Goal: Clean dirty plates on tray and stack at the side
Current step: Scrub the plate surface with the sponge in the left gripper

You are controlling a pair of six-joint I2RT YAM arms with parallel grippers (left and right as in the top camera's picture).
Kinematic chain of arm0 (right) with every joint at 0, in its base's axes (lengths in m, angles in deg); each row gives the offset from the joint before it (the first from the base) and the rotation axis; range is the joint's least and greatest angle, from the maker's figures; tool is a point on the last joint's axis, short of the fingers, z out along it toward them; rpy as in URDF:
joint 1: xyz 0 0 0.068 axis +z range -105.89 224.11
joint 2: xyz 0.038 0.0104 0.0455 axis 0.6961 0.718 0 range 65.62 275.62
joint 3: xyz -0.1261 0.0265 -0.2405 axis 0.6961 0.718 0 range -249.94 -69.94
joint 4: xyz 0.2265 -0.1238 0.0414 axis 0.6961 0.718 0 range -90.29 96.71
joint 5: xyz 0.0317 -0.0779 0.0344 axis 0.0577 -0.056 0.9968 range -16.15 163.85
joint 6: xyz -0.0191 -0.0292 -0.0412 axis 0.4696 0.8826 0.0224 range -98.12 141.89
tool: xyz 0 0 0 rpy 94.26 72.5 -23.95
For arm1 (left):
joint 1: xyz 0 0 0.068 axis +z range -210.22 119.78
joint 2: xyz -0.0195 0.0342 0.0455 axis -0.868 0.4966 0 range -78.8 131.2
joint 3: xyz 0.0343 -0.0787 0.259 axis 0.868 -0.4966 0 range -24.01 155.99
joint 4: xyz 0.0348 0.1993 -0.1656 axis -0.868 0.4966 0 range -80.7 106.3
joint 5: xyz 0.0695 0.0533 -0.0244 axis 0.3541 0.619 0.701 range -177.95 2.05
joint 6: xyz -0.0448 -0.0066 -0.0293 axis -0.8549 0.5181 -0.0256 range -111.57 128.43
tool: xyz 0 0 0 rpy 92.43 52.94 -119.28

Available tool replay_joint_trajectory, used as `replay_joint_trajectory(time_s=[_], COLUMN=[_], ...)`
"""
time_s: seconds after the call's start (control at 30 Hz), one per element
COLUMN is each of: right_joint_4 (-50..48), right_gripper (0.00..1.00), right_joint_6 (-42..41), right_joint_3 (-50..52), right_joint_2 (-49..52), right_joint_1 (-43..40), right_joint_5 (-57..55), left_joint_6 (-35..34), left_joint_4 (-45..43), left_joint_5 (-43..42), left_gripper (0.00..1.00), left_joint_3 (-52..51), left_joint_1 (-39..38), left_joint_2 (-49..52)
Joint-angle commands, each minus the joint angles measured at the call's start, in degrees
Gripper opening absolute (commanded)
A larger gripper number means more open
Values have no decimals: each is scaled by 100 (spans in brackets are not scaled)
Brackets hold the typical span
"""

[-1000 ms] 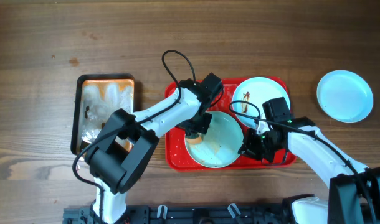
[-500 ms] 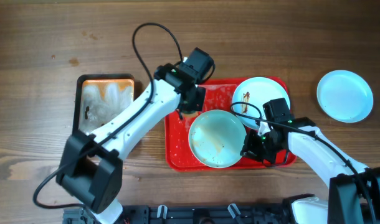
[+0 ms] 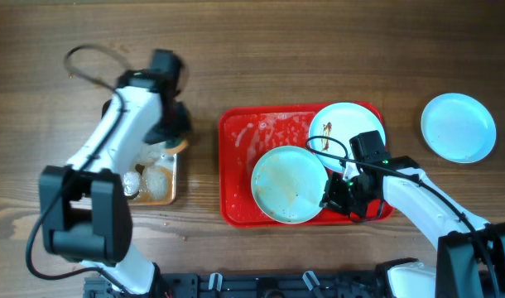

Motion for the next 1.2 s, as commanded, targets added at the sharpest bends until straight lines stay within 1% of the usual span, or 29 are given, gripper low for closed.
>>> replay_joint_trajectory(time_s=[0.0, 0.1, 0.23, 0.3, 0.4, 0.5, 0.57, 0.63, 0.73, 0.77, 0.8, 0.87, 0.9, 0.97, 1.0, 1.03, 1.07, 1.17], right_joint_4=[39, 39, 76, 105, 105, 103, 101, 101, 101, 101, 98, 103, 103, 96, 76, 61, 59, 35], right_gripper=[4, 4, 4, 4, 5, 4, 4, 4, 4, 4, 4, 4, 4, 4, 4, 4, 4, 4], right_joint_6=[170, 164, 164, 170, 190, 188, 192, 212, 216, 221, 238, 262, 278, 275, 275, 273, 273, 271], right_joint_3=[103, 103, 103, 103, 103, 103, 103, 103, 103, 103, 103, 103, 103, 103, 103, 103, 103, 103], right_joint_2=[76, 76, 76, 76, 76, 76, 76, 76, 76, 76, 76, 76, 76, 76, 76, 76, 76, 76], right_joint_1=[-13, -13, -13, -13, -13, -13, -13, -13, -13, -13, -13, -13, -13, -13, -13, -13, -13, -13], right_joint_5=[-291, -289, -293, -291, -291, -291, -289, -289, -264, -247, -245, -245, -240, -238, -201, -197, -199, -199], left_joint_6=[-278, 286, 592, 551, 444, 420, 376, 356, 402, 564, 1134, 1692, 2127, 2588, 2699, 2697, 2695, 2688], left_joint_4=[-876, -1506, -1764, -1766, -1530, -1051, -855, -682, -586, -586, -634, -704, -761, -811, -804, -789, -780, -817], left_joint_5=[-162, -225, -544, -544, -540, -514, -330, -173, -286, -623, -1714, -2767, -3659, -4986, -5364, -5563, -5582, -5582], left_gripper=[4, 4, 4, 4, 4, 4, 4, 4, 4, 4, 4, 4, 4, 4, 4, 4, 4, 4], left_joint_3=[-918, -1462, -1569, -1513, -1248, -944, -922, -922, -922, -922, -925, -925, -925, -925, -925, -925, -925, -925], left_joint_1=[614, 850, 848, 848, 848, 848, 848, 848, 848, 848, 848, 848, 848, 811, 752, 599, 442, -433], left_joint_2=[7, 160, 450, 382, -66, -682, -1010, -1191, -1215, -1207, -1207, -1207, -1207, -1207, -1204, -1204, -1196, -1088])
